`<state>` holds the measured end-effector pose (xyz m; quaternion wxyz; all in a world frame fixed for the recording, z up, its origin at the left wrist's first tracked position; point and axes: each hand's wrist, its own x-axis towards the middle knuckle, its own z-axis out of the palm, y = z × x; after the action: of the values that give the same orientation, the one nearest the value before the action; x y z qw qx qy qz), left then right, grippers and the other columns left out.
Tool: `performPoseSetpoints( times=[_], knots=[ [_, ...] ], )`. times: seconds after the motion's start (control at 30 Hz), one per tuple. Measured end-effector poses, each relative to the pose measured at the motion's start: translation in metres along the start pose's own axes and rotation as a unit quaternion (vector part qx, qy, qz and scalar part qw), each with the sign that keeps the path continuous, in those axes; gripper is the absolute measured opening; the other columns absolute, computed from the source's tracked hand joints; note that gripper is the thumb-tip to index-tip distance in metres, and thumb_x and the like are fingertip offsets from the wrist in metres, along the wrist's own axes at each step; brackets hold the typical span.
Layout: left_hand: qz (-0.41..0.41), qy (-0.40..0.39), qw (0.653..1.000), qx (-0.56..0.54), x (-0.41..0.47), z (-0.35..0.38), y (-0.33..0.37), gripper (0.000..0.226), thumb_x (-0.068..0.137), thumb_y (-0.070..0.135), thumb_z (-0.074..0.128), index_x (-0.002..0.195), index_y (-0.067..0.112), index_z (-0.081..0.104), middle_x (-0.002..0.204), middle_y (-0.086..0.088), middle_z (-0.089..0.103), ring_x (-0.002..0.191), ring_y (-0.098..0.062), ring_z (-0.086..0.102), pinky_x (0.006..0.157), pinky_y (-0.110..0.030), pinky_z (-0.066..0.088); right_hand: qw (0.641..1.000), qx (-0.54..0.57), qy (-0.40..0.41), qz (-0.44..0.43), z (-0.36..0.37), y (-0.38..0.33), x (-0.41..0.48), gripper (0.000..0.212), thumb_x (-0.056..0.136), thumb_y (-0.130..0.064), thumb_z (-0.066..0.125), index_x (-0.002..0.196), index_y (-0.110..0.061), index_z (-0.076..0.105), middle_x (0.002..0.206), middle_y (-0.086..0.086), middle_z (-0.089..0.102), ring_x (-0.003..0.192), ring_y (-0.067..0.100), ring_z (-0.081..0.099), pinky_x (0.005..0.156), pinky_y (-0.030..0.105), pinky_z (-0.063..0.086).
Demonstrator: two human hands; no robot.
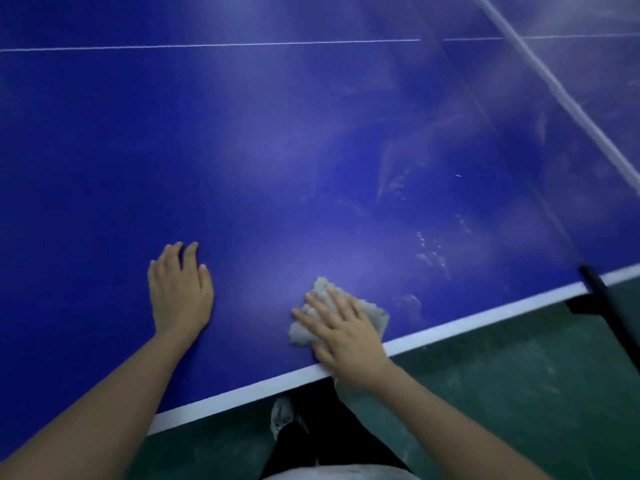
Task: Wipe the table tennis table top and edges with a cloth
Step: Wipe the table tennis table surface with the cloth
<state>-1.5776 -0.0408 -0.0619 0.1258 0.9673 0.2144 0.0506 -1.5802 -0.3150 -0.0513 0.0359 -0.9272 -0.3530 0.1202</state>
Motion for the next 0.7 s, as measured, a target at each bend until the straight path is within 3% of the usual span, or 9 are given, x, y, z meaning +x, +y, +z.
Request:
performPoseSetpoints(
  times=[0.1,0.2,0.3,0.37,0.5,0.57,0.63,0.7],
  knots=[
    [0.004,0.001,1.0,-0.007,-0.001,-0.001,0.001,0.041,0.095,0.014,0.043,0.132,-0.003,0.044,0.136,-0.025,0.041,0.128,-0.039,0.036,0.11,-0.054,0.024,0.983,0.022,0.047,0.176,0.0,0.066,-0.031,0.051,0.092,-0.03,0.043,0.143,-0.034,0.038,0.151,-0.001,0.034,0.141,0.032,0.027,0.114,0.045,0.019],
    [0.004,0.003,1.0,-0.011,-0.001,-0.001,0.002,0.041,0.095,0.015,0.042,0.132,-0.003,0.044,0.136,-0.024,0.041,0.128,-0.039,0.036,0.11,-0.053,0.024,0.932,0.054,0.049,0.355,-0.004,0.12,-0.053,0.05,0.1,-0.036,0.033,0.148,-0.039,0.017,0.159,-0.006,0.012,0.147,0.025,0.006,0.117,0.042,0.007],
    [0.003,0.002,1.0,-0.008,-0.002,0.0,0.002,0.041,0.095,0.016,0.042,0.133,-0.002,0.043,0.137,-0.024,0.041,0.129,-0.039,0.035,0.11,-0.053,0.024,0.888,0.084,0.061,0.449,-0.001,0.101,-0.035,0.051,0.1,-0.042,0.029,0.149,-0.039,0.014,0.16,-0.006,0.008,0.146,0.027,0.001,0.117,0.043,0.005],
    [0.001,0.004,1.0,-0.01,-0.002,0.0,0.001,0.041,0.095,0.016,0.042,0.133,-0.002,0.043,0.137,-0.024,0.04,0.129,-0.039,0.035,0.11,-0.053,0.024,0.912,0.071,0.054,0.401,0.003,0.053,-0.009,0.052,0.099,-0.043,0.03,0.149,-0.038,0.016,0.159,-0.003,0.011,0.146,0.031,0.003,0.116,0.045,0.006],
    [-0.003,0.0,1.0,-0.008,-0.003,0.0,0.002,0.042,0.095,0.016,0.042,0.134,-0.001,0.042,0.138,-0.024,0.04,0.131,-0.038,0.034,0.111,-0.052,0.023,0.98,0.042,0.076,0.18,0.001,-0.036,0.037,0.048,0.091,-0.043,0.04,0.138,-0.034,0.046,0.146,-0.002,0.043,0.137,0.035,0.034,0.108,0.055,0.027],
    [-0.006,-0.003,1.0,-0.006,-0.003,-0.001,0.002,0.042,0.095,0.016,0.041,0.134,-0.001,0.042,0.139,-0.024,0.039,0.132,-0.037,0.033,0.112,-0.051,0.022,0.992,0.039,0.044,0.11,0.001,-0.038,0.043,0.048,0.094,-0.043,0.037,0.141,-0.035,0.041,0.149,-0.003,0.039,0.141,0.033,0.027,0.111,0.053,0.021],
    [-0.004,-0.001,1.0,-0.006,-0.002,-0.001,0.002,0.042,0.095,0.014,0.042,0.134,-0.001,0.042,0.139,-0.025,0.039,0.132,-0.038,0.033,0.112,-0.051,0.021,0.993,0.044,0.039,0.101,0.002,-0.013,0.038,0.048,0.096,-0.042,0.035,0.143,-0.035,0.036,0.153,-0.003,0.033,0.144,0.031,0.02,0.114,0.05,0.015],
    [-0.003,0.001,1.0,-0.007,-0.002,0.0,0.002,0.041,0.095,0.012,0.044,0.133,-0.002,0.043,0.138,-0.027,0.04,0.131,-0.04,0.034,0.111,-0.053,0.022,0.982,0.066,0.052,0.168,0.002,0.028,0.022,0.049,0.097,-0.043,0.033,0.146,-0.04,0.027,0.157,-0.007,0.021,0.146,0.026,0.01,0.117,0.044,0.006]
  ],
)
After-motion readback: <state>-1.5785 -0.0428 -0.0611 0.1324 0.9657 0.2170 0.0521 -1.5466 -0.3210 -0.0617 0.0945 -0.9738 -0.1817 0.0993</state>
